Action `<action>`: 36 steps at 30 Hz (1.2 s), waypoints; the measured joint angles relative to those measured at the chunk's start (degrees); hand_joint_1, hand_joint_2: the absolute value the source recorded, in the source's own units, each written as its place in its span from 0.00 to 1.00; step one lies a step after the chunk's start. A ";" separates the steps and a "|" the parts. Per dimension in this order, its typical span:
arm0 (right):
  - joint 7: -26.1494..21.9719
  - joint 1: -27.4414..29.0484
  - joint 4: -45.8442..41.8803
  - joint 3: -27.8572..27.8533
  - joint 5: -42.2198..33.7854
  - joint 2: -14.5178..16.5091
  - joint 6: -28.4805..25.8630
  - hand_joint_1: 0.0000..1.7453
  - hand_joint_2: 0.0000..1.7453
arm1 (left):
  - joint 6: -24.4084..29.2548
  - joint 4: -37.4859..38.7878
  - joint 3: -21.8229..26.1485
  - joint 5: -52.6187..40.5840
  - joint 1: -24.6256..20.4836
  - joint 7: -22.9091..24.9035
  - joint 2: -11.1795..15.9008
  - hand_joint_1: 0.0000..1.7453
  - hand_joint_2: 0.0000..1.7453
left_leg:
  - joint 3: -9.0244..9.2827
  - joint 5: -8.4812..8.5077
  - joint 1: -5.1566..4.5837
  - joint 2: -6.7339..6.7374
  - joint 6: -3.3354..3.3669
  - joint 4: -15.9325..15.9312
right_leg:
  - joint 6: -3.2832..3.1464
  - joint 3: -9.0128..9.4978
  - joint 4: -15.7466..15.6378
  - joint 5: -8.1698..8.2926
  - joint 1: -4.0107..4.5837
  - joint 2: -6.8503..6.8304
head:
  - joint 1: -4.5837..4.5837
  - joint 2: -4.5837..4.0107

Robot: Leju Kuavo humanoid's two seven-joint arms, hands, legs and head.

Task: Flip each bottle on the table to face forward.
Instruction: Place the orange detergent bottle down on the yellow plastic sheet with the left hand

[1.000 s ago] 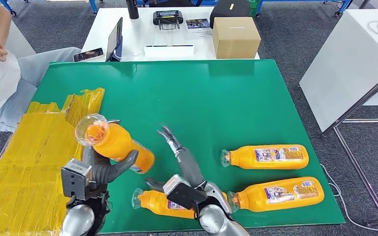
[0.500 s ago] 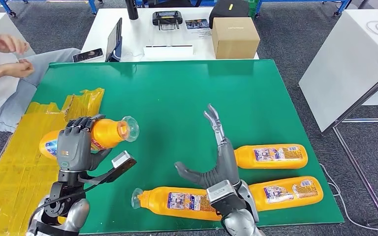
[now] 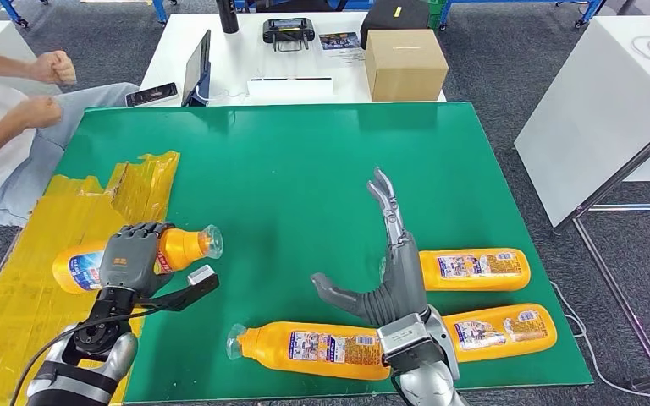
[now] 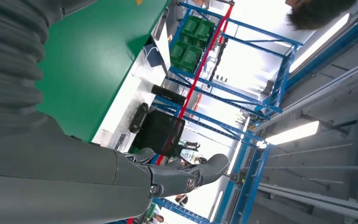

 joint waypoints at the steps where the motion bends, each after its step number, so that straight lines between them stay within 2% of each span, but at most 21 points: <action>1: 0.00 0.00 -0.02 0.00 -0.01 0.00 0.01 0.00 1.00 | 0.01 0.62 0.00 0.08 -0.13 -0.01 0.17 1.00 1.00 | 0.00 0.00 0.00 0.00 0.00 0.00 | 0.00 0.00 0.00 0.00 0.00 0.00 | 0.00 0.00; 4: 0.01 0.00 -0.03 -0.01 -0.03 0.01 0.14 0.00 1.00 | -0.13 2.09 0.00 0.22 -0.51 0.02 0.50 1.00 1.00 | 0.00 0.00 0.00 0.00 0.00 0.00 | 0.00 0.01 0.00 0.00 0.00 0.00 | 0.01 0.00; 5: 0.01 -0.01 -0.03 -0.01 -0.04 0.01 0.28 0.00 1.00 | -0.26 2.72 0.01 0.41 -0.73 0.09 0.59 0.93 1.00 | 0.00 0.00 0.00 -0.01 0.00 0.00 | 0.00 0.01 0.00 0.00 0.00 0.00 | 0.02 0.00; 8: 0.17 -0.05 -0.03 -0.01 0.03 -0.01 0.73 0.00 1.00 | 0.04 5.12 0.34 1.63 -1.44 0.26 0.89 0.20 1.00 | -0.01 0.00 0.00 -0.02 0.00 0.00 | 0.00 0.02 0.00 0.00 0.00 0.00 | 0.00 0.00; 9: 0.29 -0.05 -0.03 0.00 0.10 -0.03 0.85 0.00 1.00 | 0.56 5.90 0.58 2.09 -1.57 0.24 0.95 0.01 1.00 | -0.01 0.00 0.00 -0.02 0.00 0.00 | 0.00 0.02 0.00 0.00 0.01 0.00 | -0.01 0.00; 16: 1.58 -0.60 0.10 0.23 1.13 -0.18 1.61 0.00 1.00 | 5.82 10.95 2.33 2.79 -2.34 -0.01 0.80 0.00 1.00 | -0.02 0.00 0.00 -0.01 0.00 0.00 | 0.00 0.01 0.00 0.00 0.00 -0.01 | 0.00 0.00; 30: 3.39 -1.08 0.79 0.94 2.92 -0.46 1.71 0.00 1.00 | 7.71 12.55 4.21 5.90 -2.27 -2.21 -1.34 0.00 1.00 | -0.02 0.00 0.00 -0.02 0.00 0.00 | 0.00 0.02 0.00 0.00 0.00 -0.01 | 0.01 0.00; 33: 3.59 -1.08 0.81 1.00 3.26 -0.47 1.72 0.00 1.00 | 7.90 12.00 4.45 9.63 -1.94 -4.63 -1.82 0.00 1.00 | -0.02 0.00 0.00 -0.03 0.00 0.00 | 0.00 0.02 0.00 0.00 0.00 -0.01 | 0.00 0.00; 36: 4.33 -1.08 0.94 1.20 4.99 -0.65 1.95 0.00 1.00 | 8.42 8.87 5.30 20.32 -0.40 -11.22 -2.89 0.00 1.00 | -0.03 0.00 0.00 -0.03 0.00 0.00 | 0.00 0.02 0.00 0.00 0.00 -0.01 | 0.01 0.00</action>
